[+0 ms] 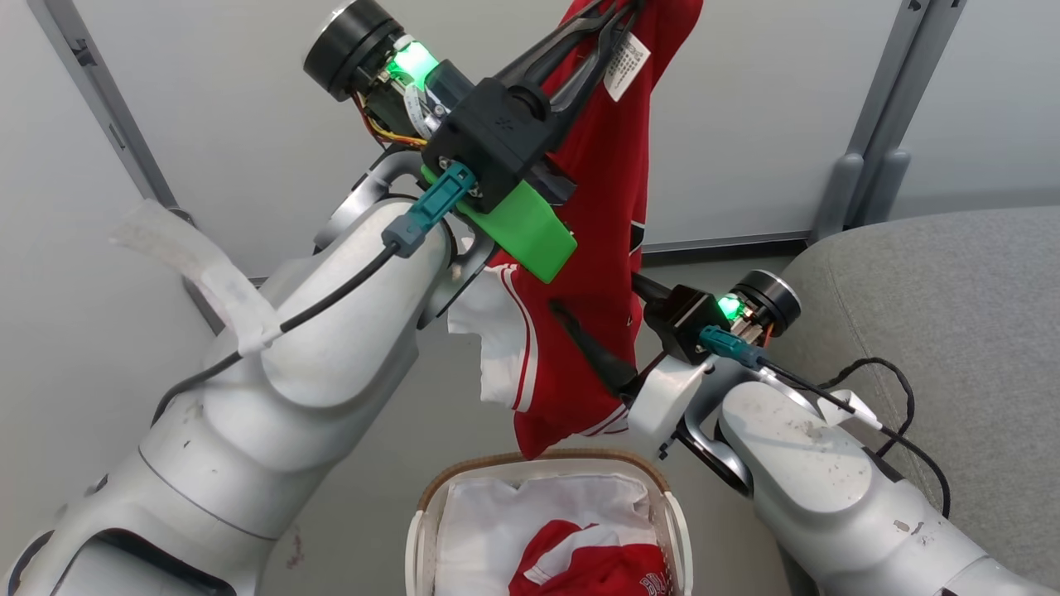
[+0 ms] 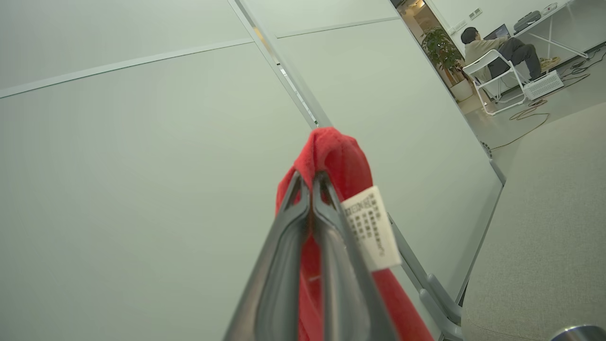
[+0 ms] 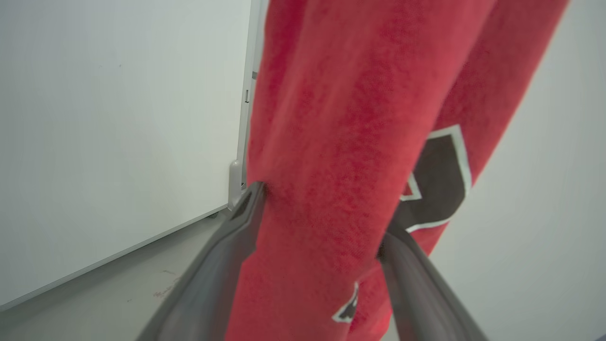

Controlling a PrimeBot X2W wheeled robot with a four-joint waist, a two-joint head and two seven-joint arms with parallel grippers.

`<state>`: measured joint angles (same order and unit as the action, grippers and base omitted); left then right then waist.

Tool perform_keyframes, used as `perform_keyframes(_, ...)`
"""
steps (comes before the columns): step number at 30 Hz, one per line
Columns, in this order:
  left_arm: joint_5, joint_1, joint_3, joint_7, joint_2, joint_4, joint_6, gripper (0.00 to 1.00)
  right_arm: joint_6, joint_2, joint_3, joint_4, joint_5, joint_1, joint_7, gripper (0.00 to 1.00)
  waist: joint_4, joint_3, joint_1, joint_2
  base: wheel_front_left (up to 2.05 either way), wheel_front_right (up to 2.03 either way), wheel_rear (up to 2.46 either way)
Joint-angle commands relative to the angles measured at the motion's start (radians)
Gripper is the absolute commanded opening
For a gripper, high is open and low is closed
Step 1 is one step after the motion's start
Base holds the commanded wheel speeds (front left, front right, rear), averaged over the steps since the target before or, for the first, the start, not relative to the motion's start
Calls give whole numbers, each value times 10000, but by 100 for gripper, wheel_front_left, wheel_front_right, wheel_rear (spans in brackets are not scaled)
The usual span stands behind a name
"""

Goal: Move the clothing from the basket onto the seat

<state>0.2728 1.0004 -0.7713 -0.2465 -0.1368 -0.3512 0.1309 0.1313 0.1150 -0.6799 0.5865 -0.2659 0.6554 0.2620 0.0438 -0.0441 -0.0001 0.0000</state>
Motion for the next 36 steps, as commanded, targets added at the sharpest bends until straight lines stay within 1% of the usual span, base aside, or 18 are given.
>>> perform_keyframes(1,96,60,-12,-8,73,65,-13,0,-10,-15,-141,161,-133,177,48,100,33,-8,1,0,0,0,0)
perform_keyframes(3,131,50,-53,-13,106,78,-14,0,-10,-76,-333,378,-261,318,48,100,74,-16,1,0,0,0,0)
perform_keyframes(4,172,41,-67,-16,120,78,-14,0,-10,-113,-390,458,-314,367,48,74,93,-21,1,0,0,0,0)
perform_keyframes(5,179,16,-92,-19,122,76,-14,0,-10,-149,-469,561,-359,414,46,45,118,-29,1,0,0,0,0)
perform_keyframes(6,208,-5,-106,-21,112,69,-14,0,-10,-183,-543,623,-417,433,48,32,136,-35,1,0,0,0,0)
perform_keyframes(8,258,-65,-112,-20,59,31,-14,0,-10,-238,-663,709,-491,448,48,0,170,-50,1,0,0,0,0)
perform_keyframes(20,634,-516,-35,-13,-245,-319,-94,0,-10,-178,-664,325,-491,59,48,0,130,-74,1,0,0,0,0)
perform_keyframes(28,1071,-1125,195,-55,-498,-1013,-222,0,-10,-119,-184,-170,-355,-311,49,0,9,-29,1,0,0,0,0)
perform_keyframes(29,1149,-1230,248,-76,-546,-1133,-251,9,-10,-116,-93,-238,-320,-391,48,0,-5,-20,1,0,0,0,0)
perform_keyframes(30,1211,-1308,287,-91,-565,-1215,-263,20,-10,-113,-38,-283,-297,-444,48,0,-13,-14,1,0,0,0,0)
perform_keyframes(31,1308,-1483,349,-96,-592,-1366,-262,42,-10,-105,75,-363,-261,-549,48,0,-26,0,1,0,0,0,0)
perform_keyframes(32,1373,-1605,434,-117,-590,-1441,-287,52,-10,-104,165,-421,-226,-615,49,0,-37,12,1,0,0,0,0)
perform_keyframes(33,1498,-1784,504,-130,-552,-1540,-275,100,-10,-102,283,-491,-199,-686,49,0,-49,26,1,0,0,0,0)
perform_keyframes(36,1633,-2319,606,-184,-553,-1676,-259,100,-10,-110,634,-726,-118,-895,49,0,-73,73,1,0,0,0,0)
